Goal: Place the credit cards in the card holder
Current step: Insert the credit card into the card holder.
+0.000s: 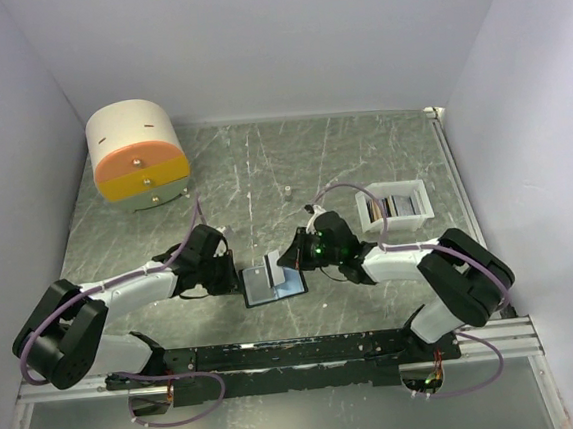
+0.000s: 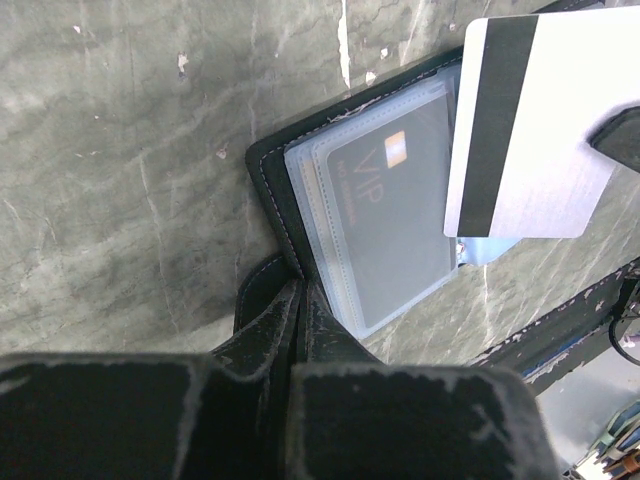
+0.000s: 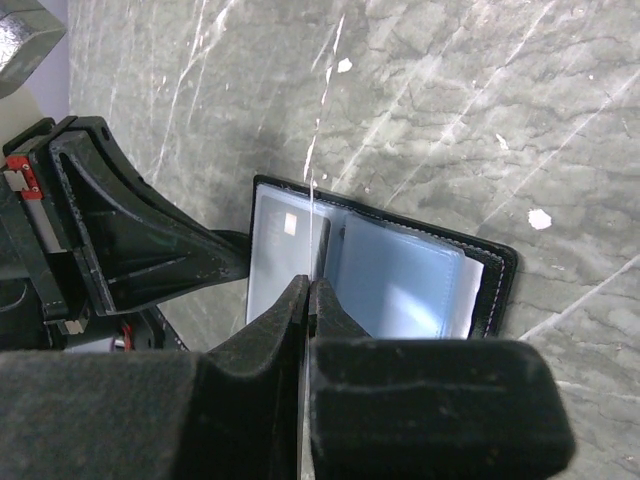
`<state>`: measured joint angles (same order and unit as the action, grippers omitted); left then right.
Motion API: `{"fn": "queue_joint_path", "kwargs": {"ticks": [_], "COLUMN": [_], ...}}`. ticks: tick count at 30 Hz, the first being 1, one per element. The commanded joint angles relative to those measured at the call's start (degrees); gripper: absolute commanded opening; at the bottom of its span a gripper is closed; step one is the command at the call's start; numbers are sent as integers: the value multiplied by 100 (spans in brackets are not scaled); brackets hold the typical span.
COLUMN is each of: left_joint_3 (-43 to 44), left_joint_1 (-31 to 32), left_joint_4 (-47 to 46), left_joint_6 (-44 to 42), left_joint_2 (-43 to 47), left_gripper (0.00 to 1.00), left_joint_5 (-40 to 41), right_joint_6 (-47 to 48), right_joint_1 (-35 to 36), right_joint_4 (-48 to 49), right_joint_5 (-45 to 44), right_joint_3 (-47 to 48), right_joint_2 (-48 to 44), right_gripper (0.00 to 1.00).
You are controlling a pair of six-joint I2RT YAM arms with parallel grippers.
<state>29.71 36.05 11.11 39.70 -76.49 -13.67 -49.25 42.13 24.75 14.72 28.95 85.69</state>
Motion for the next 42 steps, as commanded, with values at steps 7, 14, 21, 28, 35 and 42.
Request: {"fn": "queue_joint_path", "kwargs": {"ticks": [7,14,21,28,35,42], "left_joint_3": [-192,-217,-259,-274,-313,-333], "left_joint_1": [1,6,6,10,4,7], "left_joint_4": [-91,-79,-100,-161,-184,-229], "left_joint_6": [11,20,58,86,108,125], "left_joint_2": [10,67,114,81,99,23], "left_gripper": [7,7,7,7,7,7], "left_joint_5": [127,114,77,34,35,12], "right_joint_6": [27,99,5,-131,-155,-305], "right_joint_1": [29,24,37,132,308,344], "right_joint_4": [298,259,512,749,710,673], "right_joint_5": [-437,-548,-355,-378,-409,-586], "right_joint_3": [-223,-216,-310,-504,-558,-760], "right_joint_2": [-144,-187,-24,66,56,-44], "right_gripper": [0,0,0,0,0,0]}}
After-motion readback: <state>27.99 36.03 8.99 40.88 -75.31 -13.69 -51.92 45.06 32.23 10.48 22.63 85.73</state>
